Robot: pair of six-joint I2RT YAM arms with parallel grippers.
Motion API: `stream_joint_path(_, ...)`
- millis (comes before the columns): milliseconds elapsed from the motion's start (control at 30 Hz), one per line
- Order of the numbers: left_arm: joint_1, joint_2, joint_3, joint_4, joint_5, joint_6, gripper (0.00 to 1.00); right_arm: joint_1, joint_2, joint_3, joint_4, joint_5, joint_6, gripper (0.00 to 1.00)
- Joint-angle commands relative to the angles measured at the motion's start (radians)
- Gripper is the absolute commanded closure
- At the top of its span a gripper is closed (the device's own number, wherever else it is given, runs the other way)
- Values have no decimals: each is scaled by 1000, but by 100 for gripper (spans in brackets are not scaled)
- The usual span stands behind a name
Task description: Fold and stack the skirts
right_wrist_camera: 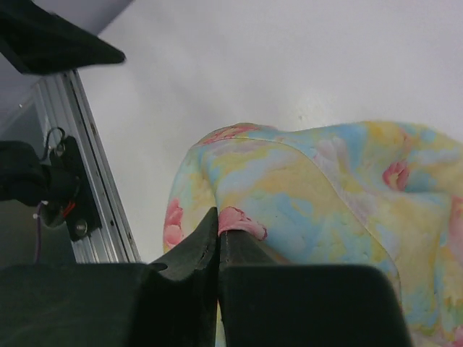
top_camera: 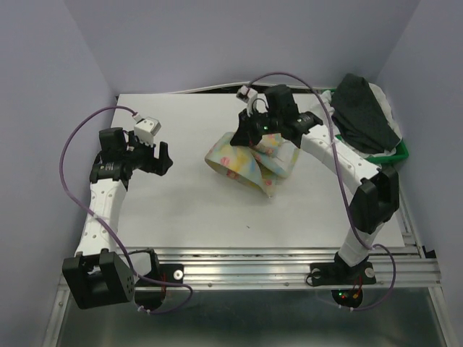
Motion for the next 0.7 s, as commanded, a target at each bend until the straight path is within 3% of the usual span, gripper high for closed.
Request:
stream_joint_path(0, 0, -31, -3, 32, 41, 29, 13, -7, -56, 209, 39, -70, 89, 99)
stream_joint_path(100, 0, -25, 29, 15, 52, 20, 13, -7, -65, 264, 53, -84, 136, 99)
stream_joint_path(233, 0, -22, 60, 29, 64, -38, 13, -151, -47, 292, 101, -66, 231, 99)
stream_joint_path(400, 0, -7, 57, 46, 81, -63, 13, -279, 22, 122, 152, -46, 218, 99)
stream_joint_path(567, -3, 21, 30, 41, 63, -29, 15, -309, 105, -148, 174, 86, 195, 99)
stream_joint_path(667, -23, 38, 0, 47, 46, -17, 16, -331, 183, -205, 185, 74, 228, 99)
